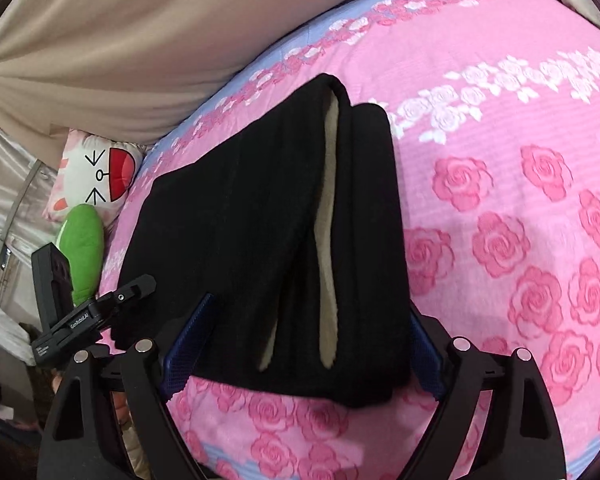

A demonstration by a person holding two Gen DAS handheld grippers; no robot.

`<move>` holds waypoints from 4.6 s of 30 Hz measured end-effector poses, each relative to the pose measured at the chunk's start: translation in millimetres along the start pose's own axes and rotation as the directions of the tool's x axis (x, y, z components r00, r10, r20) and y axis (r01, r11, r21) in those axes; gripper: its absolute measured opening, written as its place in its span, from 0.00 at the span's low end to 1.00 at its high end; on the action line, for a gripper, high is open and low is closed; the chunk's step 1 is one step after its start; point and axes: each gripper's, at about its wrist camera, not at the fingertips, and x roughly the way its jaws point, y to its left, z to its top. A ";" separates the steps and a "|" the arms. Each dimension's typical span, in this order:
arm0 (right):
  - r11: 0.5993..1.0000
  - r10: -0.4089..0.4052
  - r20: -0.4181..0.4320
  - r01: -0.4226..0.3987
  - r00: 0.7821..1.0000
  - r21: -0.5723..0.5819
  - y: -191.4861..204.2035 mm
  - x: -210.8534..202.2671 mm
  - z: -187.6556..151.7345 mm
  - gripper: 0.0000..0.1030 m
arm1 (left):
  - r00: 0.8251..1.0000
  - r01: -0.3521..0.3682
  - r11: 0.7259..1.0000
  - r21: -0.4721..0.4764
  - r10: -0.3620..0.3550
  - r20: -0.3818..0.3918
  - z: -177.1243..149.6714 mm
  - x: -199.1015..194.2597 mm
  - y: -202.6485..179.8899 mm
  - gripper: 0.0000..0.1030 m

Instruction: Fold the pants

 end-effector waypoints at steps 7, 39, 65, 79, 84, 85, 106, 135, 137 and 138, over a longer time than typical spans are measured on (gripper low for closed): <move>1.000 0.019 0.035 -0.019 0.999 -0.020 9.2 -8.8 -0.5 0.36 | 0.999 -0.019 0.999 0.031 0.018 0.035 -3.9 -24.2 -4.1 0.44; 0.999 -0.021 0.015 0.022 1.000 -0.039 5.7 -18.6 -36.8 0.77 | 0.997 -0.069 0.998 0.015 0.069 -0.046 -39.5 -16.4 -11.1 0.92; 0.999 0.041 0.029 -0.040 0.999 -0.033 15.4 -49.2 -43.0 0.34 | 0.990 0.136 0.990 -0.038 -0.137 -0.036 -45.9 -55.0 -3.3 0.32; 0.953 0.179 0.311 -0.085 0.933 -0.292 110.3 -168.4 8.9 0.33 | 0.921 0.208 0.955 0.214 -0.264 0.286 12.8 -191.3 -52.9 0.31; 0.923 0.235 0.414 -0.069 0.879 -0.378 142.3 -197.6 42.9 0.34 | 0.866 0.164 0.944 0.285 -0.277 0.418 41.3 -232.5 -66.8 0.31; 0.920 0.243 0.429 -0.065 0.870 -0.387 147.7 -200.8 48.8 0.34 | 0.851 0.155 0.942 0.296 -0.280 0.444 48.0 -240.2 -69.1 0.31; 0.915 0.327 0.555 -0.111 0.765 -0.387 141.1 -83.4 247.5 0.34 | 0.768 -0.126 0.950 0.286 -0.089 0.635 234.3 -132.0 -74.5 0.34; 0.940 -0.237 0.180 0.272 0.955 -0.207 39.8 207.2 336.3 0.05 | 0.947 -0.257 0.966 0.034 0.244 0.211 300.3 139.9 8.0 0.91; 0.976 -0.136 0.180 0.163 0.974 -0.146 20.1 197.1 336.1 0.02 | 0.970 -0.195 0.981 -0.004 0.193 0.149 300.7 160.5 30.3 0.91; 0.980 -0.135 0.177 0.158 0.975 -0.122 18.6 188.9 334.0 0.03 | 0.980 -0.128 0.990 -0.051 0.135 0.149 299.3 154.5 42.8 0.91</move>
